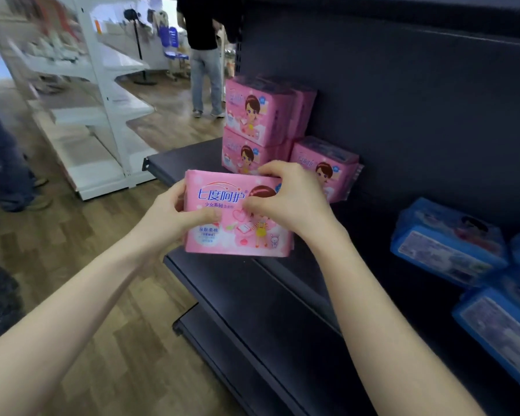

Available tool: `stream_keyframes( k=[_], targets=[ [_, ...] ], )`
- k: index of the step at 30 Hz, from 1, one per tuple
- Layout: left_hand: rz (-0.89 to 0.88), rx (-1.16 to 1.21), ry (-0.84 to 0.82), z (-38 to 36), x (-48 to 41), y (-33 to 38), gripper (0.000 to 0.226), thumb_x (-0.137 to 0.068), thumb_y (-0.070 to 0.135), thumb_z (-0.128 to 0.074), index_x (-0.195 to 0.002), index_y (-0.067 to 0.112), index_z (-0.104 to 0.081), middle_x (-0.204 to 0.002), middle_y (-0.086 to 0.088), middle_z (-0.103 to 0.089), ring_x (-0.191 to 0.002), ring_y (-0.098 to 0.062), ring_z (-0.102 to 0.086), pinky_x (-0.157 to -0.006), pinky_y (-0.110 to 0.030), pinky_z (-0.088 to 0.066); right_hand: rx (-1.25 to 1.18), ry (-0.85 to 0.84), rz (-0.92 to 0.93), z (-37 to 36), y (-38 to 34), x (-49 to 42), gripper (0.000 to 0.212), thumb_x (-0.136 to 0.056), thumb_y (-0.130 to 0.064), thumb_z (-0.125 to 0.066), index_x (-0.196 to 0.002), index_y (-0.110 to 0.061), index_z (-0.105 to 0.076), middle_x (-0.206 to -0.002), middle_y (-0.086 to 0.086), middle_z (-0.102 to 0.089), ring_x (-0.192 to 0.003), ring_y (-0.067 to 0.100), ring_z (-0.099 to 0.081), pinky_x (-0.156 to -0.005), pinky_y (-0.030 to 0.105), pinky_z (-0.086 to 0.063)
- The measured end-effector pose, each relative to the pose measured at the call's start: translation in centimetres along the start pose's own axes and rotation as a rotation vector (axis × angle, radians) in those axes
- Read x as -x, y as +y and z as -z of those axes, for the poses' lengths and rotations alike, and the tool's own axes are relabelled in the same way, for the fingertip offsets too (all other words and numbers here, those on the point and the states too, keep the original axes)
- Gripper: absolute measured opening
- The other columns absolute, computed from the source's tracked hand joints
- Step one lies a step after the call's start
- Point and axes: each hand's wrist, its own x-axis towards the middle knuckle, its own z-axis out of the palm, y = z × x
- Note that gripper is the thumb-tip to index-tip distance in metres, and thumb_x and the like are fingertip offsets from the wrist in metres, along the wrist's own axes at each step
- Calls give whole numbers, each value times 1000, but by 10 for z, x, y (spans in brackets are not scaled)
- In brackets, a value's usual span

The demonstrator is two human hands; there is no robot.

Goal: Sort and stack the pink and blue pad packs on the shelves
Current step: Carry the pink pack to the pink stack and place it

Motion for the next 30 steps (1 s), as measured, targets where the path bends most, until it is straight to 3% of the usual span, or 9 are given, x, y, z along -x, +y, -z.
stream_keyframes(
  k=[2, 5, 13, 16, 19, 21, 23, 26, 30],
  targets=[
    [-6, 1, -24, -8, -14, 0, 32, -79, -1, -66, -99, 22, -58, -71, 17, -70, -62, 1, -66, -47, -14, -47, -8, 2, -27, 4, 8, -8, 54, -65, -24, -79, -117, -20, -63, -114, -4, -65, -102, 11, -57, -72, 14, -36],
    [-23, 18, -53, -19, -32, 1, 32, -79, -4, -65, -95, 22, -57, -68, 17, -70, -60, 2, -65, -45, -13, -47, 2, 17, -68, 8, 18, -18, 57, -65, -25, -78, -120, -21, -61, -117, -5, -63, -109, 12, -56, -81, 18, -39],
    [-49, -23, -182, -46, -75, 0, 44, -71, 4, -77, -107, 21, -57, -81, 12, -72, -67, 1, -67, -52, -12, -48, 32, 109, -158, 25, 44, -27, 42, -68, -21, -77, -108, -17, -68, -105, 0, -69, -97, 15, -62, -82, 27, -48],
    [-55, 10, -273, -58, -90, -2, 49, -66, 6, -78, -106, 21, -55, -76, 18, -72, -68, 1, -67, -53, -11, -48, 57, 143, -176, 31, 53, -29, 43, -68, -21, -78, -109, -14, -68, -107, 2, -69, -98, 13, -62, -81, 21, -44],
    [-59, 33, -358, -68, -107, -1, 46, -65, 4, -79, -100, 23, -56, -76, 16, -72, -68, 0, -68, -53, -11, -49, 74, 193, -229, 35, 58, -31, 37, -69, -19, -77, -104, -12, -69, -102, 5, -70, -94, 17, -63, -84, 31, -47],
    [-65, 14, -418, -71, -120, -2, 52, -55, 15, -80, -101, 23, -58, -83, 13, -73, -73, -3, -69, -56, -13, -50, 86, 218, -261, 35, 61, -34, 35, -69, -19, -77, -103, -13, -70, -99, 5, -70, -91, 18, -64, -83, 33, -49],
    [-82, 2, -466, -73, -133, -4, 47, -62, 9, -80, -101, 23, -58, -82, 13, -73, -73, -2, -68, -55, -13, -49, 96, 242, -292, 34, 63, -38, 35, -68, -19, -77, -102, -14, -70, -97, 5, -70, -89, 18, -64, -81, 33, -50],
    [-109, -3, -537, -78, -151, -8, 39, -76, -9, -67, -96, 22, -56, -75, 16, -72, -67, 2, -66, -54, -12, -49, 103, 260, -350, 29, 66, -43, 38, -68, -20, -77, -105, -16, -69, -99, 2, -71, -90, 15, -65, -82, 28, -50],
    [-114, 9, -664, -78, -173, -22, 54, -63, 0, -74, -110, 16, -52, -90, 3, -73, -80, -3, -67, -62, -17, -52, 134, 240, -415, 20, 72, -48, 51, -68, -19, -77, -117, -18, -64, -109, -1, -68, -96, 11, -62, -74, 10, -40]
  ],
)
